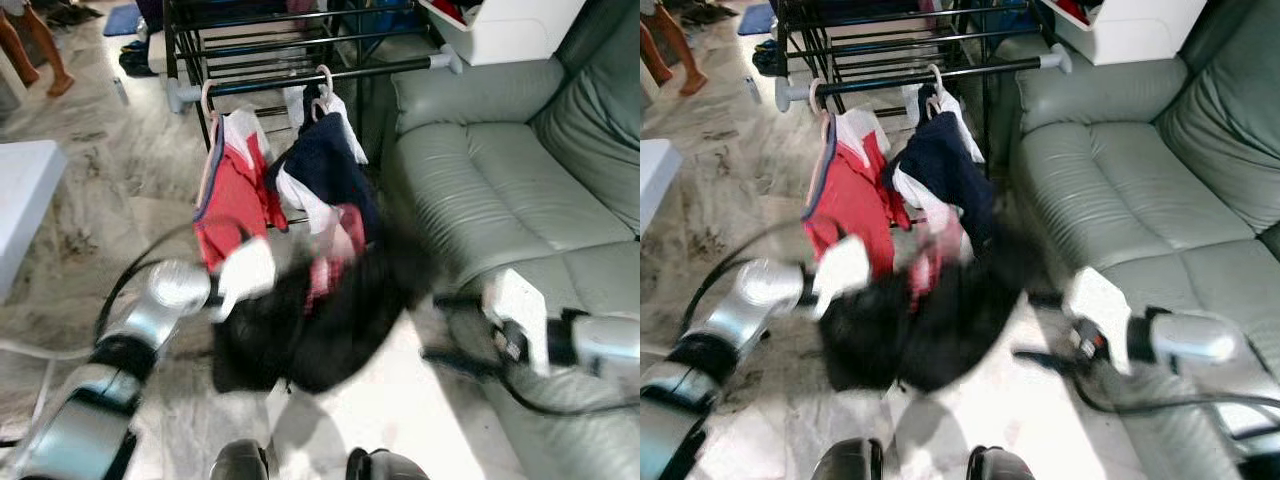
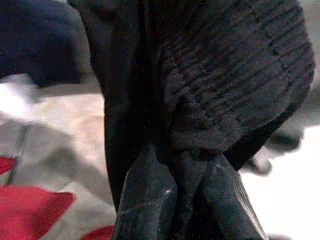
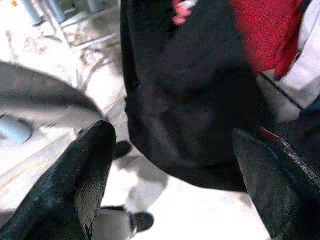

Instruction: Hang hanger

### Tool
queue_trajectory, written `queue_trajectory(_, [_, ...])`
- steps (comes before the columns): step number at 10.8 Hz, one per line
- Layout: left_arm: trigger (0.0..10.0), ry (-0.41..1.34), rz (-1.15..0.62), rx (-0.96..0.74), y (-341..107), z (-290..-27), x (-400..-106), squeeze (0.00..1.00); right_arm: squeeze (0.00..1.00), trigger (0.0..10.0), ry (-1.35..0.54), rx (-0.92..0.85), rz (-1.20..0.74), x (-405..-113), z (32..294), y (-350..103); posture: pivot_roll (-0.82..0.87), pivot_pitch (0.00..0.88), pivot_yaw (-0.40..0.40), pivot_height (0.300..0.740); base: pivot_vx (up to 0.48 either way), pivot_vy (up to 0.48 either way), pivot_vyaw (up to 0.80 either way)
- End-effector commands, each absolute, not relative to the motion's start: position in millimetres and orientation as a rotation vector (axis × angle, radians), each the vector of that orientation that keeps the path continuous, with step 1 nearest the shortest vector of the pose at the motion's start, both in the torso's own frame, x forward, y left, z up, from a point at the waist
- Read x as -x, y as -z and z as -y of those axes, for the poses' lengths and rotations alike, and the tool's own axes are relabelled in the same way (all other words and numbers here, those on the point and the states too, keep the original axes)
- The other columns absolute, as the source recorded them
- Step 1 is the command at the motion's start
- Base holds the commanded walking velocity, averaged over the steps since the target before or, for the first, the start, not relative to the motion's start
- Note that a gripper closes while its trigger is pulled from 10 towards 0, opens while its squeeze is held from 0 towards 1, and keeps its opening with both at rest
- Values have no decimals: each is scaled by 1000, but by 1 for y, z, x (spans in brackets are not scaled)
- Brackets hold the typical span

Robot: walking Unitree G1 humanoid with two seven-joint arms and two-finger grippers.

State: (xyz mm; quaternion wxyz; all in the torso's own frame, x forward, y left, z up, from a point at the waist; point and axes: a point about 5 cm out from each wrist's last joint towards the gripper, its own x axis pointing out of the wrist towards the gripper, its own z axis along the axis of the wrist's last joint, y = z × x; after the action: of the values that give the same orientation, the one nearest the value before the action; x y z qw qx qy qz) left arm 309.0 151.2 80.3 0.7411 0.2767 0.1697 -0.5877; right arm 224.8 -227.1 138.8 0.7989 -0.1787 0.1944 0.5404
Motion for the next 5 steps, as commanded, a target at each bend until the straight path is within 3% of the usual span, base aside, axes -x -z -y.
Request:
queue_trajectory(1, [0,1370,-341,-656,-83,-145,-305,0,0,10000,-1203,397,-417,-223,225,-141,-67,77,30,740,0,0,0])
queue_trajectory(5, [0,1577,-246,-648,-83,-123,-287,0,0,10000,-1350,397,-579,-220,234,-125,-69,80,21,740,0,0,0])
